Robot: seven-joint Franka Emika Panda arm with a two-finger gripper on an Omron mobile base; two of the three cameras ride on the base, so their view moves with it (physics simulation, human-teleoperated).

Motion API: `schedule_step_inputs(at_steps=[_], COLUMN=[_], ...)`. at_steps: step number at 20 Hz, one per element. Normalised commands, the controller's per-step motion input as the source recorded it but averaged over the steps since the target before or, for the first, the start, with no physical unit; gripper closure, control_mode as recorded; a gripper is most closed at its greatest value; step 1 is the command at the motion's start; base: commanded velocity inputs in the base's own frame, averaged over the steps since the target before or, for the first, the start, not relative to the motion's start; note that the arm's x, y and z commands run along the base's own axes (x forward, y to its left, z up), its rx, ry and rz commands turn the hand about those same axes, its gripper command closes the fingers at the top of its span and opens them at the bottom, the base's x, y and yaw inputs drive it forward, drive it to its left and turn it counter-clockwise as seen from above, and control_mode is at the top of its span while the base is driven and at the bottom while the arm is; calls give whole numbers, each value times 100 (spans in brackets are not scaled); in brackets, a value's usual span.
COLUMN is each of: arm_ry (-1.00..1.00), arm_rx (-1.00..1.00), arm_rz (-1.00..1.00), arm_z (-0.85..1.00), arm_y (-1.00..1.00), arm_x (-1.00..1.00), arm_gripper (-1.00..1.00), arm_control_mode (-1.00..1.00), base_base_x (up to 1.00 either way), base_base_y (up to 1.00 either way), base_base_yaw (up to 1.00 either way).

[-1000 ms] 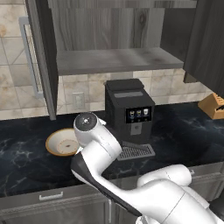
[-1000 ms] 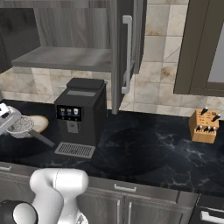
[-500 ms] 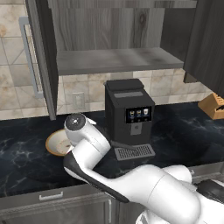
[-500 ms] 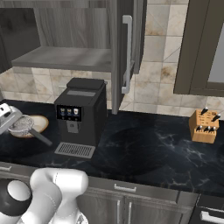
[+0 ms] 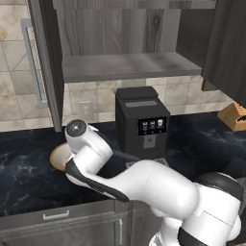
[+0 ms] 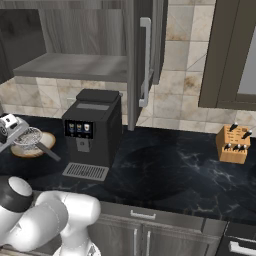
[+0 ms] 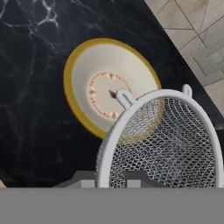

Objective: Open the cabinet and setup a tea strainer by placing it in the bowl upright.

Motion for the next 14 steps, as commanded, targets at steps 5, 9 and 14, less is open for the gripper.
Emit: schedule_step_inputs(at_steps=[5, 9, 14], arm_ry=[0, 0, 0], arm_rx=[0, 0, 0], arm_rz=[0, 0, 0], arm_z=[-28, -22, -4], arm_y=[15, 18, 27], arm_x=[35, 29, 29], arm_gripper=[100, 100, 100], arm_control_mode=[-100, -100, -100], base_base_x=[0, 0, 0], base_base_y=[0, 0, 0], base_base_yaw=[0, 0, 0])
